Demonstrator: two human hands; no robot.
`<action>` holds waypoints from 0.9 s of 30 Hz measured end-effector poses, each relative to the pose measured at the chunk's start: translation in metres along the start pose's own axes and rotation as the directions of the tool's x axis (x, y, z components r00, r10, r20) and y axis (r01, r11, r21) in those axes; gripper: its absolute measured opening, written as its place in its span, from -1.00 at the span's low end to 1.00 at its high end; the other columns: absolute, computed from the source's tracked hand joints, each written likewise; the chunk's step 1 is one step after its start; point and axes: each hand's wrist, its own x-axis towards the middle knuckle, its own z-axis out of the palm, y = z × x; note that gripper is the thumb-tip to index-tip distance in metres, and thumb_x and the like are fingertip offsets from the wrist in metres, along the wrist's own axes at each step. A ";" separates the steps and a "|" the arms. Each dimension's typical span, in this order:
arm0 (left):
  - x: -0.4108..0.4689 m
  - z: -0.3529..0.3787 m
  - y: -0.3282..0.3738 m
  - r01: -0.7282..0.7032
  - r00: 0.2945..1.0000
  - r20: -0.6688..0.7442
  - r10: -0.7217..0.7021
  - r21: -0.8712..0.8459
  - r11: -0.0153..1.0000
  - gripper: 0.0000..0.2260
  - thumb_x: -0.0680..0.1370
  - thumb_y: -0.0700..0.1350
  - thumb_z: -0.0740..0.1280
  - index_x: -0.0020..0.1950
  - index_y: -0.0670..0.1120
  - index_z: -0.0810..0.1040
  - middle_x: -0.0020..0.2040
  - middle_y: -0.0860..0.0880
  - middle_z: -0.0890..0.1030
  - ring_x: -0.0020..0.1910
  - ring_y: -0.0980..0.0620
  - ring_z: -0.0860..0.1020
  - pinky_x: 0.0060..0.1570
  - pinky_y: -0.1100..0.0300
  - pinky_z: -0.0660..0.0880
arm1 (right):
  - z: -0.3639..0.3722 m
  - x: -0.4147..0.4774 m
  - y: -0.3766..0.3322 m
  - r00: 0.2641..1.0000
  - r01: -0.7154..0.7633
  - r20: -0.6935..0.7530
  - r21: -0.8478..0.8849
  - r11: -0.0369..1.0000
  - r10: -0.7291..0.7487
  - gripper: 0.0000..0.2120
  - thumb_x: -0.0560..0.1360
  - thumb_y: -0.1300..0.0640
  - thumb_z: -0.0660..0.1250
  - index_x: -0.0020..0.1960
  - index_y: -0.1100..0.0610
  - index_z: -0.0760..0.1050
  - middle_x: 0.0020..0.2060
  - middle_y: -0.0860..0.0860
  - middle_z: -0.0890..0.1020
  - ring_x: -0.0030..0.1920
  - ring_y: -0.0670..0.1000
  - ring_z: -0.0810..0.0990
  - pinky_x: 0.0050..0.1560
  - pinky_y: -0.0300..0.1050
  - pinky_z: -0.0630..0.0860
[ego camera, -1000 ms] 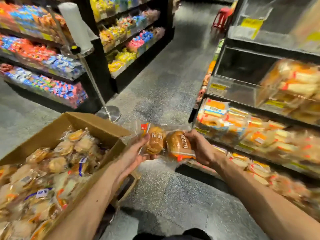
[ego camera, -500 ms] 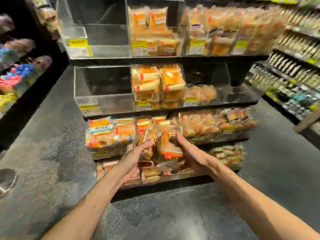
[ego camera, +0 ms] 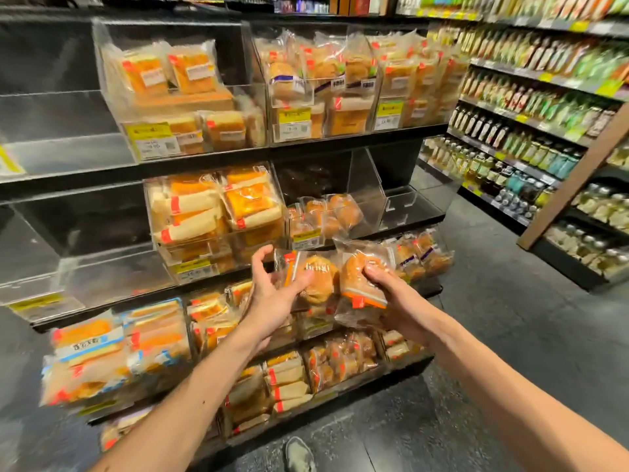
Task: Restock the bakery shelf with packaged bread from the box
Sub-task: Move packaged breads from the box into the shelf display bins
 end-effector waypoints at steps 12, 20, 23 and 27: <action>0.191 0.032 0.021 -0.189 0.944 0.319 0.085 0.313 0.931 -0.14 0.22 0.04 0.67 0.42 0.18 0.33 0.37 0.07 0.45 0.35 0.07 0.44 0.39 0.07 0.39 | -0.073 0.140 -0.100 0.996 -0.075 -0.060 -0.106 0.992 0.069 -0.54 0.48 -0.20 0.24 0.30 -0.01 0.49 0.15 0.07 0.68 0.10 0.05 0.67 0.02 -0.01 0.59; 0.306 0.036 0.036 -0.150 0.988 0.071 0.139 0.670 0.727 -0.30 0.32 -0.05 0.61 0.37 0.16 0.35 0.24 0.01 0.54 0.23 -0.04 0.49 0.23 0.10 0.43 | -0.113 0.221 -0.147 1.000 -0.004 -0.023 -0.118 0.993 0.001 -0.57 0.54 -0.13 0.23 0.33 0.03 0.46 0.16 0.09 0.67 0.09 0.06 0.68 -0.08 -0.08 0.65; 0.333 0.046 0.029 -0.079 0.995 0.023 0.093 0.746 0.661 -0.30 0.36 -0.06 0.59 0.40 0.15 0.31 0.27 -0.06 0.51 0.26 -0.09 0.47 0.18 0.08 0.41 | -0.133 0.260 -0.147 1.000 -0.004 -0.021 -0.172 0.985 0.001 -0.48 0.51 -0.20 0.34 0.39 -0.02 0.40 0.18 0.07 0.65 0.14 0.09 0.66 0.00 0.01 0.63; 0.359 0.066 0.012 0.042 0.999 -0.032 -0.026 0.798 0.601 -0.33 0.44 -0.16 0.52 0.44 0.11 0.27 0.25 -0.13 0.45 0.27 -0.15 0.43 0.20 0.00 0.39 | -0.148 0.309 -0.146 0.998 -0.048 -0.055 -0.267 0.963 0.035 -0.23 0.33 -0.29 0.51 0.39 -0.01 0.30 0.21 0.07 0.60 0.09 0.06 0.68 -0.08 0.04 0.65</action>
